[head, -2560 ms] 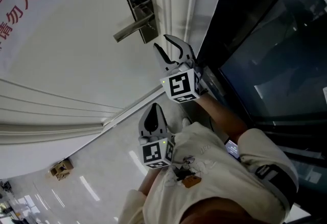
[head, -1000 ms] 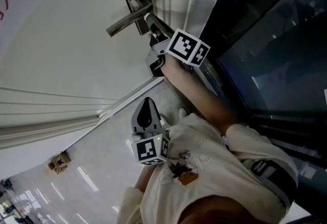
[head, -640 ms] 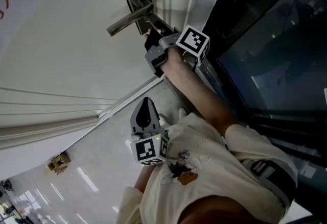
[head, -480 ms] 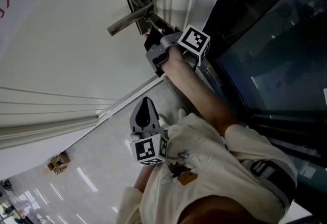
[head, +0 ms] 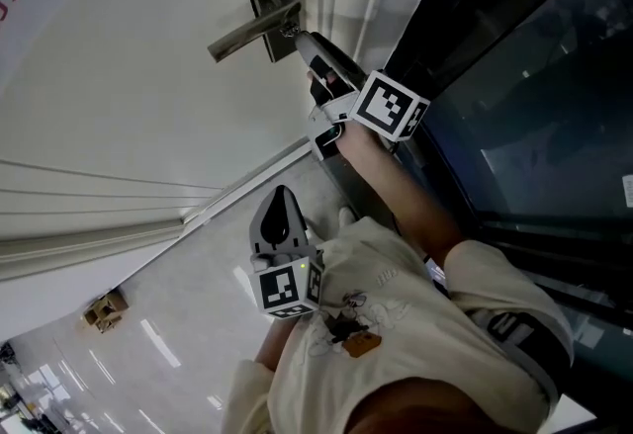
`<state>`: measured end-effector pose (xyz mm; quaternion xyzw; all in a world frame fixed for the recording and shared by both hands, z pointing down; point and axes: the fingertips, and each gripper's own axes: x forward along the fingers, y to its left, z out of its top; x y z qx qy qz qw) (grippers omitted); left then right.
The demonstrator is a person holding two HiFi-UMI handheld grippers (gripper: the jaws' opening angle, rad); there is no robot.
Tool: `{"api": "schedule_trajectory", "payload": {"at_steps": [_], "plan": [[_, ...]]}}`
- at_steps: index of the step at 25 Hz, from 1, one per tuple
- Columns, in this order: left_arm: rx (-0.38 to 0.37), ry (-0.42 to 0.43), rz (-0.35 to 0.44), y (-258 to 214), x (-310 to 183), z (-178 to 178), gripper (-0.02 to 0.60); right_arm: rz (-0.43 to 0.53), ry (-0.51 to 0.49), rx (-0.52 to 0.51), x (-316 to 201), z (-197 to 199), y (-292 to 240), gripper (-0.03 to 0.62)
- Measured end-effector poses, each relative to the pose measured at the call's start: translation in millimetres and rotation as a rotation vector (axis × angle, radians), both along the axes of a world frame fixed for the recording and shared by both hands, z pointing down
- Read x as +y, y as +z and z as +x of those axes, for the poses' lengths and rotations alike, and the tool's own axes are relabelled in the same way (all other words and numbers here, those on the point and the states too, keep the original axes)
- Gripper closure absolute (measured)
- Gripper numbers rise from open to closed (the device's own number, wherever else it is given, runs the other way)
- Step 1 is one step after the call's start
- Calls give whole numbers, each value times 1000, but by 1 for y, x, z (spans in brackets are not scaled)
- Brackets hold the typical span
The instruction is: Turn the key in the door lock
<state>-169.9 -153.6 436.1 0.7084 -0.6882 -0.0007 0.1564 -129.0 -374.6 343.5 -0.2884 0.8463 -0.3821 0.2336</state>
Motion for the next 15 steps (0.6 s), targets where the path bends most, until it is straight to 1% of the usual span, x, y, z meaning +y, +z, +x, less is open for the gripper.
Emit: {"api": "schedule_trajectory", "payload": {"at_steps": [2, 3, 5, 6, 8, 10, 12, 15], "plan": [[1, 2, 1, 0, 0, 1, 575, 166, 33, 178, 13, 5, -11, 459], [1, 1, 1, 1, 0, 1, 575, 241, 40, 249, 21, 6, -16, 462], [3, -4, 1, 1, -1, -1, 575, 369, 34, 359, 40, 6, -21, 487], [4, -7, 2, 1, -1, -1, 575, 421, 26, 405, 51, 6, -21, 514], [3, -9, 6, 0, -2, -1, 575, 506, 18, 494, 73, 5, -15, 522], [1, -9, 9, -1, -3, -1, 575, 573, 21, 577, 95, 5, -4, 522], [0, -6, 14, -1, -5, -1, 575, 609, 20, 629, 116, 4, 10, 525], [-3, -4, 19, -2, -7, 0, 575, 587, 24, 660, 140, 11, 33, 553]]}}
